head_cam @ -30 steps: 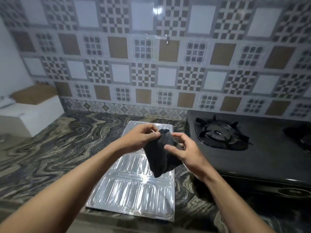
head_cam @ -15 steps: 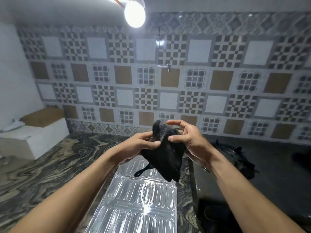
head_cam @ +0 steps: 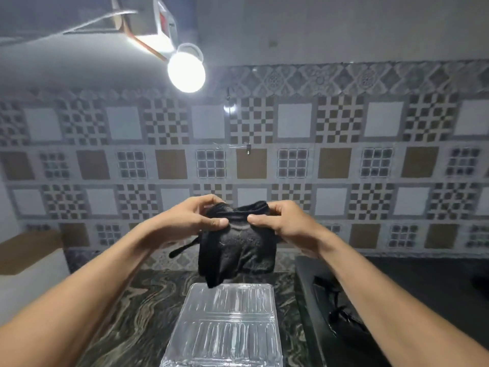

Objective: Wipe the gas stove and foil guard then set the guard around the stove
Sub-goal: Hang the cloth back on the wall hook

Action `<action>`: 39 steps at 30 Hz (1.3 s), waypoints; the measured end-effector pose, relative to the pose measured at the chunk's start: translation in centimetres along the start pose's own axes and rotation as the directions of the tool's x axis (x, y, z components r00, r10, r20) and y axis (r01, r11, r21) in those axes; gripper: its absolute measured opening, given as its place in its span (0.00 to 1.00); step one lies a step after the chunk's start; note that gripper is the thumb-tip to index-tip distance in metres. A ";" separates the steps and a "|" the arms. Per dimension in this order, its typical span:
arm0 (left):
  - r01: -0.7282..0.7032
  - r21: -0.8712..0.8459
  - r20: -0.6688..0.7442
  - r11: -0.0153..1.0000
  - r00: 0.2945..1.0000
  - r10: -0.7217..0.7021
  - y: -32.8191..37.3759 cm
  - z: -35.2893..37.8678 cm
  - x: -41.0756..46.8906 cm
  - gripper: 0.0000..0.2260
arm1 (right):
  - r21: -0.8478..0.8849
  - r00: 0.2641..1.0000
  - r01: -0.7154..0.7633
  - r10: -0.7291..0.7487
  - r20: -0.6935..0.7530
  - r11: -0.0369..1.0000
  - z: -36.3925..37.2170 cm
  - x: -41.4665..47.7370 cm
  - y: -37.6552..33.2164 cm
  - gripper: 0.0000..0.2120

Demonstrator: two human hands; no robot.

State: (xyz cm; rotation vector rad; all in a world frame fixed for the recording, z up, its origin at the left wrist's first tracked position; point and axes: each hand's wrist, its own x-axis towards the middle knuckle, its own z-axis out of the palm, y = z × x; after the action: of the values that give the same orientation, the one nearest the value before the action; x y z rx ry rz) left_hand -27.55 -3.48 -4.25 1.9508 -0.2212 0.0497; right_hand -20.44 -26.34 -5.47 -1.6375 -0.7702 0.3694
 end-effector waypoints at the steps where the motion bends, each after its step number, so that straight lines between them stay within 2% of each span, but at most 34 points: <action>1: -0.013 -0.052 -0.004 0.999 1.000 0.013 0.0 -0.7 0.8 0.21 | 0.009 0.999 0.028 -0.027 -0.019 1.000 -0.1 0.9 -0.1 0.11; 4: -0.036 -0.141 -0.029 0.989 0.999 0.032 0.4 -2.1 3.0 0.14 | -0.043 0.989 0.133 -0.135 -0.055 0.990 -0.7 3.5 0.0 0.18; 6: -0.046 -0.048 -0.061 0.998 0.997 0.043 0.7 -3.1 4.3 0.13 | -0.184 0.977 0.200 -0.210 -0.037 0.962 -1.4 4.7 -0.3 0.20; 8: -0.088 0.064 -0.074 0.994 0.993 0.092 0.6 -4.5 6.1 0.16 | -0.323 0.964 0.252 -0.265 0.005 0.912 -2.2 6.0 -0.6 0.17; 10: -0.094 0.128 -0.098 0.987 0.989 0.107 0.9 -5.5 7.8 0.15 | -0.344 0.960 0.272 -0.276 0.036 0.899 -3.1 7.7 -0.7 0.15; 14: -0.060 0.320 -0.165 0.945 0.979 0.118 1.2 -6.7 11.5 0.07 | -0.367 0.967 0.241 -0.255 0.012 0.898 -5.1 11.8 -0.5 0.18; 18: -0.067 0.378 -0.192 0.923 0.970 0.149 1.5 -7.6 15.6 0.10 | -0.385 0.960 0.268 -0.280 0.026 0.883 -7.7 16.0 -0.1 0.20; 21: -0.098 0.415 -0.224 0.905 0.952 0.206 1.5 -8.1 18.9 0.12 | -0.493 0.932 0.340 -0.358 0.060 0.801 -9.8 19.2 0.5 0.22; 25: -0.139 0.512 -0.275 0.848 0.908 0.315 1.0 -9.6 23.9 0.11 | -0.665 0.903 0.347 -0.428 0.045 0.661 -12.7 23.8 0.9 0.19; 27: -0.159 0.587 -0.308 0.794 0.863 0.400 0.9 -10.2 26.3 0.11 | -0.746 0.869 0.334 -0.494 0.008 0.576 -13.6 26.0 1.1 0.20; 29: -0.159 0.686 -0.352 0.710 0.781 0.516 0.7 -10.7 28.8 0.11 | -0.798 0.820 0.317 -0.571 -0.040 0.512 -14.1 28.4 1.6 0.21; 31: -0.113 0.765 -0.380 0.634 0.716 0.586 -0.1 -11.2 31.1 0.13 | -0.863 0.776 0.270 -0.628 -0.068 0.427 -14.5 30.7 2.5 0.21; 33: -0.051 0.816 -0.389 0.576 0.688 0.612 -1.5 -11.0 32.8 0.14 | -0.934 0.762 0.175 -0.643 -0.070 0.310 -14.4 32.3 3.7 0.21; 36: -0.030 0.791 -0.440 0.611 0.666 0.602 -3.8 -10.3 33.7 0.12 | -0.973 0.751 0.084 -0.655 -0.079 0.214 -13.6 33.1 6.0 0.24; 39: 0.094 0.811 -0.493 0.577 0.641 0.588 -5.9 -10.1 33.6 0.14 | -0.989 0.702 0.039 -0.708 -0.075 0.144 -12.8 32.8 7.9 0.25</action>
State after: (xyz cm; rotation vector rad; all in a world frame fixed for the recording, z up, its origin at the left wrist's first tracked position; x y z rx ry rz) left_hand 7.21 3.54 -1.10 2.5591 0.0742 1.3724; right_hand 13.65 -14.61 -4.41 -2.3555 -1.0091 -1.2872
